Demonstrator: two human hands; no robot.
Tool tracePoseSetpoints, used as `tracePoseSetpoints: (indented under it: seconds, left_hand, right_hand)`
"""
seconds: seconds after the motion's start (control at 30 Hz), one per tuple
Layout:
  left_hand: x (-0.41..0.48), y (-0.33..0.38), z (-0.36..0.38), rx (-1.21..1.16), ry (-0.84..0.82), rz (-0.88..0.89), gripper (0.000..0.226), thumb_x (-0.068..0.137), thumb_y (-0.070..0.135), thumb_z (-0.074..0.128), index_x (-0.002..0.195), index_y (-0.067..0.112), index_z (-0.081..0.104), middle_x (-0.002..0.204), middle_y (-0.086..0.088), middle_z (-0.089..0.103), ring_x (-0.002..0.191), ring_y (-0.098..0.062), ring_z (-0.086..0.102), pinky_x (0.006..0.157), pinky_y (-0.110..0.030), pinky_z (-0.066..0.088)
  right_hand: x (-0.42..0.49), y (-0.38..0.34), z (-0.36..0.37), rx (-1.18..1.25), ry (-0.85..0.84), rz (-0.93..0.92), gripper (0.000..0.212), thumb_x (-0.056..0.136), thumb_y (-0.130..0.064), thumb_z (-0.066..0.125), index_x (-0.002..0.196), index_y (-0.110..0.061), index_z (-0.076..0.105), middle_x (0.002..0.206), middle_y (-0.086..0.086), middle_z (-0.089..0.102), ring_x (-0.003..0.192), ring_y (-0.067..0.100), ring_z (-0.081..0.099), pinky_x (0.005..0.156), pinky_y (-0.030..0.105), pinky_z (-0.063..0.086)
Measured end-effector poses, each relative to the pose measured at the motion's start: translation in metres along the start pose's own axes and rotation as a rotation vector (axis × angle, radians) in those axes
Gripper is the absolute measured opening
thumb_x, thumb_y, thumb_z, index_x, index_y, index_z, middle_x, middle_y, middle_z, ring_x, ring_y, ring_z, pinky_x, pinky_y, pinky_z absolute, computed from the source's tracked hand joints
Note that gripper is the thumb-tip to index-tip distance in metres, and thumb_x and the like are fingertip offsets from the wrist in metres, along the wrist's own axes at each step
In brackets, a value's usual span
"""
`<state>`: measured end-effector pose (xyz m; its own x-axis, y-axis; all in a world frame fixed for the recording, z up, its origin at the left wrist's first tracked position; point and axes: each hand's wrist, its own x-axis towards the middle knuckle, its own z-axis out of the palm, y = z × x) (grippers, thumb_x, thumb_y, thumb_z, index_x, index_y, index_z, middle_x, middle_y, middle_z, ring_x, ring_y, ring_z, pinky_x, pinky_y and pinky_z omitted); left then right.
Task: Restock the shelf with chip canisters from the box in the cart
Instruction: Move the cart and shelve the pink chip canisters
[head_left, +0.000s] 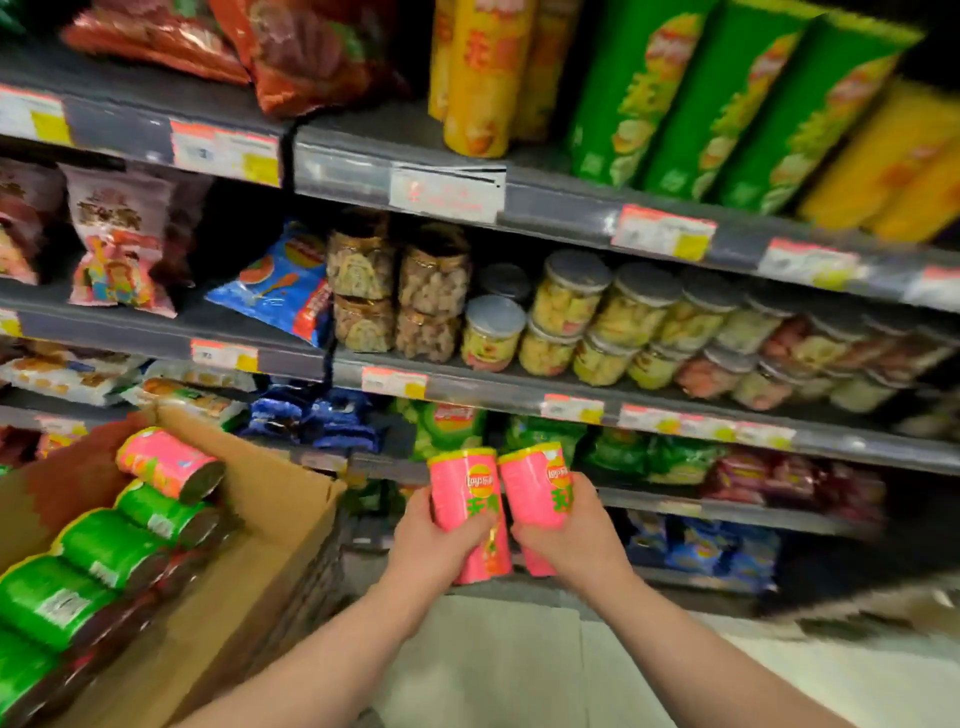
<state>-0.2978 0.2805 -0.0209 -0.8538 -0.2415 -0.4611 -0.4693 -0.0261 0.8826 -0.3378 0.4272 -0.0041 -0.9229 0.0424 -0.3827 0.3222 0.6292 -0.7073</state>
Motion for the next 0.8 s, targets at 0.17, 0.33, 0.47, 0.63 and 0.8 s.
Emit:
tracePoseSetpoints:
  seconds: [0.17, 0.33, 0.47, 0.63, 0.8]
  left_hand:
    - [-0.058, 0.008, 0.096, 0.078, -0.161, 0.041, 0.054, 0.048, 0.044, 0.070, 0.097, 0.030, 0.050, 0.095, 0.007, 0.064, 0.087, -0.012, 0.064, 0.080, -0.032, 0.051]
    - [-0.109, 0.004, 0.172, 0.101, -0.277, 0.077, 0.069, 0.036, 0.054, 0.069, 0.099, 0.029, 0.054, 0.100, 0.001, 0.068, 0.089, -0.017, 0.067, 0.086, -0.041, 0.054]
    - [-0.146, 0.009, 0.214, 0.092, -0.340, 0.106, 0.057, 0.050, 0.041, 0.074, 0.101, 0.026, 0.053, 0.102, 0.000, 0.067, 0.089, -0.018, 0.067, 0.085, -0.039, 0.055]
    - [-0.163, 0.022, 0.240, 0.089, -0.389, 0.147, 0.047, 0.075, 0.025, 0.078, 0.113, 0.022, 0.049, 0.103, 0.000, 0.065, 0.090, -0.018, 0.067, 0.073, -0.031, 0.055]
    - [-0.157, 0.042, 0.268, 0.144, -0.411, 0.183, 0.072, 0.050, 0.047, 0.075, 0.113, 0.028, 0.048, 0.105, 0.002, 0.066, 0.091, -0.017, 0.068, 0.086, -0.042, 0.055]
  right_hand:
    - [-0.053, 0.069, -0.091, 0.078, 0.124, 0.080, 0.063, 0.052, -0.032, 0.072, 0.107, -0.024, 0.042, 0.098, -0.002, 0.061, 0.089, 0.015, 0.062, 0.081, 0.034, 0.050]
    - [-0.100, 0.129, -0.160, 0.102, 0.243, 0.132, 0.062, 0.061, -0.026, 0.078, 0.109, -0.026, 0.040, 0.102, -0.002, 0.060, 0.093, 0.016, 0.061, 0.084, 0.036, 0.051]
    - [-0.128, 0.158, -0.198, 0.113, 0.321, 0.155, 0.061, 0.058, -0.029, 0.076, 0.108, -0.027, 0.040, 0.101, -0.003, 0.060, 0.093, 0.016, 0.061, 0.086, 0.036, 0.050]
    - [-0.142, 0.170, -0.227, 0.194, 0.362, 0.108, 0.059, 0.065, -0.024, 0.076, 0.113, -0.024, 0.042, 0.101, -0.004, 0.059, 0.091, 0.013, 0.059, 0.079, 0.030, 0.047]
    - [-0.136, 0.173, -0.255, 0.265, 0.390, 0.056, 0.056, 0.069, -0.020, 0.076, 0.112, -0.024, 0.040, 0.093, -0.010, 0.055, 0.084, 0.007, 0.056, 0.074, 0.026, 0.043]
